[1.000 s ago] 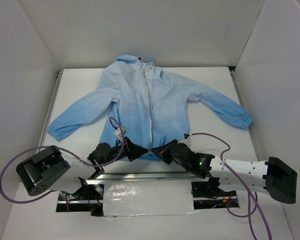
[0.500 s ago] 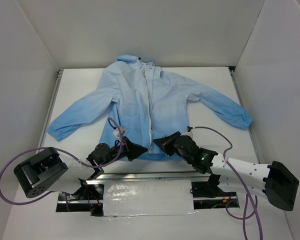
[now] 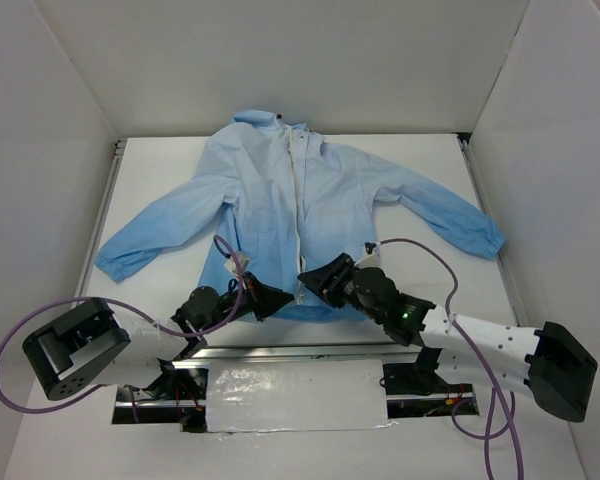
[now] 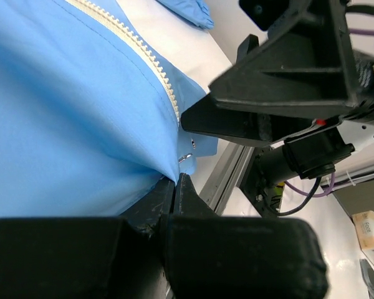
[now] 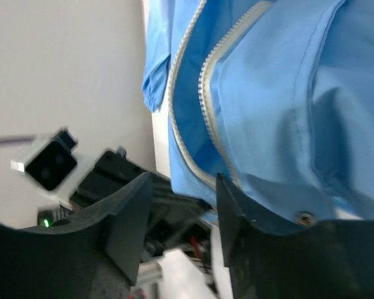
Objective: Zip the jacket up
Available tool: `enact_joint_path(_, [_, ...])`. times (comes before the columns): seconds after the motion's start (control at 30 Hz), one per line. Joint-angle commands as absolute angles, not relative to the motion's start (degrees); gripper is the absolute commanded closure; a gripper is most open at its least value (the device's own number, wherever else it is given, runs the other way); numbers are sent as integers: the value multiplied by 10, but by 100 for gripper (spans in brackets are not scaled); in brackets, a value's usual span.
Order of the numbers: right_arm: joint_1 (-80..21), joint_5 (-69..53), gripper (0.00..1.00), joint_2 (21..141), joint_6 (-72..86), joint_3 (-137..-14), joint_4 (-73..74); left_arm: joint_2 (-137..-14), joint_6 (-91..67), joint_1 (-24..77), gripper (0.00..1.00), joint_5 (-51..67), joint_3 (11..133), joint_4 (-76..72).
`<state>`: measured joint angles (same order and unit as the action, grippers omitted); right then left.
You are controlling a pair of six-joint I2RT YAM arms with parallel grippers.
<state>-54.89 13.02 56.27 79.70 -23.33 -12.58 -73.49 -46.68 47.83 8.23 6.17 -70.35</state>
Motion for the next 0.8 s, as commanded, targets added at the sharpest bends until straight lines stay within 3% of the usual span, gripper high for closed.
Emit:
enact_joint_path(0.0, [-539,114,46,492,670,-176,-212,-720,-453,482,100,82,76,-730])
enact_joint_path(0.33, [-525,-15,48,468,470,-134,-286,-726,-457,482,100,104,80,-755])
enact_joint_path(0.77, [-504,-35,49,534,416,-156,-293,-747,-465,482,100,122,91,-775])
